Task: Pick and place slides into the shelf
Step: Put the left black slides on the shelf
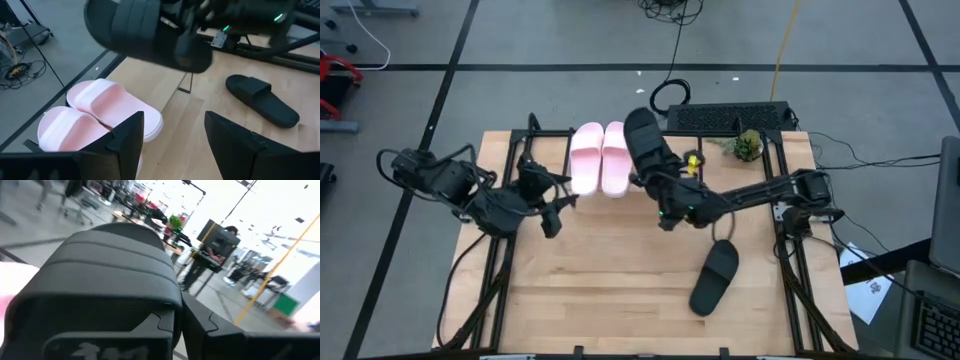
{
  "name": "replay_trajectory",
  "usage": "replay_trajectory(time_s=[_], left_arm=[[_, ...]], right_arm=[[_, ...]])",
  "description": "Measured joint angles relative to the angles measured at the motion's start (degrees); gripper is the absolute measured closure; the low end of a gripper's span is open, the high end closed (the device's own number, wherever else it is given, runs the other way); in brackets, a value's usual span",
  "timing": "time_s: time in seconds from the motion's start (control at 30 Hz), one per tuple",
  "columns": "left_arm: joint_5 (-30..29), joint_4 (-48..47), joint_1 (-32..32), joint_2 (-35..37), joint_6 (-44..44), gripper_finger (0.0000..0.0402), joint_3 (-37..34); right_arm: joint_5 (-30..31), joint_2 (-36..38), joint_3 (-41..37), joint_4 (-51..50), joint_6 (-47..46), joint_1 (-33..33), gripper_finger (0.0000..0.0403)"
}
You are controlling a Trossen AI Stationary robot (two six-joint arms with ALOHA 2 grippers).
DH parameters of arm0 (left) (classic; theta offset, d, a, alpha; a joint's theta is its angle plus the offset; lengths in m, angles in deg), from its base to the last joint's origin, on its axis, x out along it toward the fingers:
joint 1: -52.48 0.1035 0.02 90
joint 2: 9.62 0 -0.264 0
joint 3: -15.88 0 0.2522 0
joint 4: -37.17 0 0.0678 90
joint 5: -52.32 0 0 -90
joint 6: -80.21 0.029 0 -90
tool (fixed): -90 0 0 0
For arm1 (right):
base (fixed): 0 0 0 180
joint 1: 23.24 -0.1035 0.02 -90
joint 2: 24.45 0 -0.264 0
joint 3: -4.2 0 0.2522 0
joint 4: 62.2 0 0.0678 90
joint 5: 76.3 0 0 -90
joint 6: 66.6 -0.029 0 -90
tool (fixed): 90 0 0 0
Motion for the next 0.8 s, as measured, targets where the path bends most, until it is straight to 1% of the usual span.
replay_trajectory(time_s=[0.2, 0.47, 0.63, 0.8], left_arm=[[1.61, -0.07, 0.32, 2.31, -0.08, 0.019, 0.0], [2.0, -0.13, 0.32, 3.75, 1.61, 0.019, 0.0], [1.89, -0.09, 1.26, 3.84, 4.03, 0.019, 0.0], [0.41, 0.07, 4.64, 3.82, 8.44, 0.019, -0.11]], right_arm=[[0.04, -1.88, 1.32, 0.02, 1.3, 3.86, 0.0395], [0.06, -1.57, 1.3, 0.31, 0.4, 5.57, 0.0395], [0.06, -1.55, 1.3, 5.34, -0.35, 4.1, 0.0395], [0.07, -1.55, 1.3, 12.23, -4.46, 2.57, 0.0395]])
